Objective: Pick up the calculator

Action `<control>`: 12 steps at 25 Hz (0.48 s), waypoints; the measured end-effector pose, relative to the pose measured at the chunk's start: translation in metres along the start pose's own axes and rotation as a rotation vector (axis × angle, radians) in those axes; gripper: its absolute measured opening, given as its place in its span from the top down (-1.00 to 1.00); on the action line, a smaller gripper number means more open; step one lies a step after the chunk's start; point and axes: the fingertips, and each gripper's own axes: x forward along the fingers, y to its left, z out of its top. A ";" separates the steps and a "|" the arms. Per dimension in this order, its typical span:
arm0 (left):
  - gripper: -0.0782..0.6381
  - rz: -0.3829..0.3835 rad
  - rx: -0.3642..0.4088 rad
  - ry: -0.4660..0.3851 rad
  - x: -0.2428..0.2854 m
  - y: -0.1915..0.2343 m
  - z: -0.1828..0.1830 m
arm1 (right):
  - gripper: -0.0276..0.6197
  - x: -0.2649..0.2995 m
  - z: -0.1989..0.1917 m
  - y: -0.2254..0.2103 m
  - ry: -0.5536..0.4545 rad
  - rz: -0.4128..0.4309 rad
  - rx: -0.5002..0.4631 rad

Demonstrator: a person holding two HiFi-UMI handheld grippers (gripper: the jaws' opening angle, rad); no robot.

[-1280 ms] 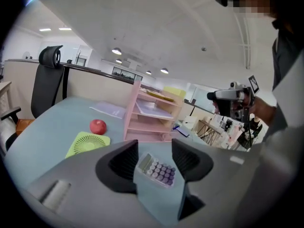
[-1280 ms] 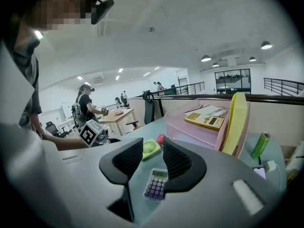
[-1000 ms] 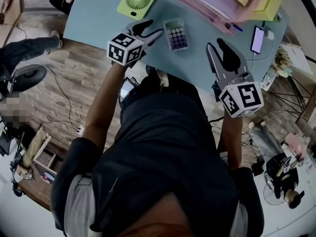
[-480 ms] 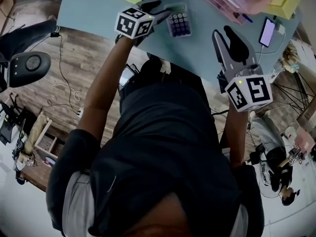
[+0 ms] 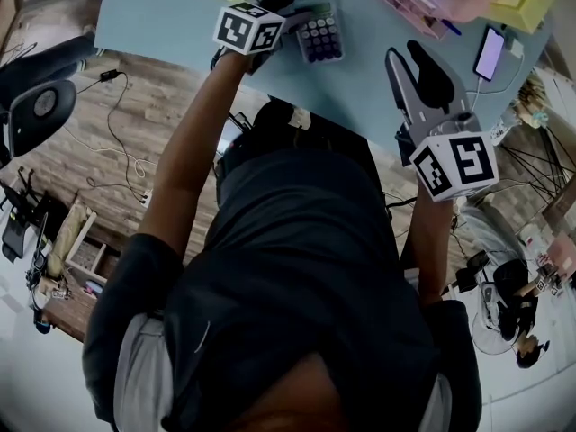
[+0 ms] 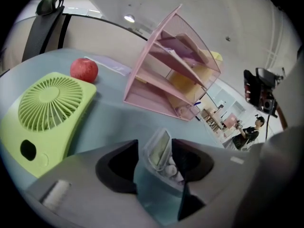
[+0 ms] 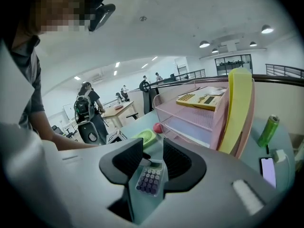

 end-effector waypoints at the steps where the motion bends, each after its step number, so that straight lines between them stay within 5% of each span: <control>1: 0.02 -0.004 -0.004 0.006 0.003 0.000 -0.001 | 0.56 0.000 0.000 -0.001 0.001 0.000 0.001; 12: 0.20 0.010 -0.055 0.032 0.013 0.006 -0.008 | 0.56 -0.001 -0.003 -0.006 -0.010 0.003 0.005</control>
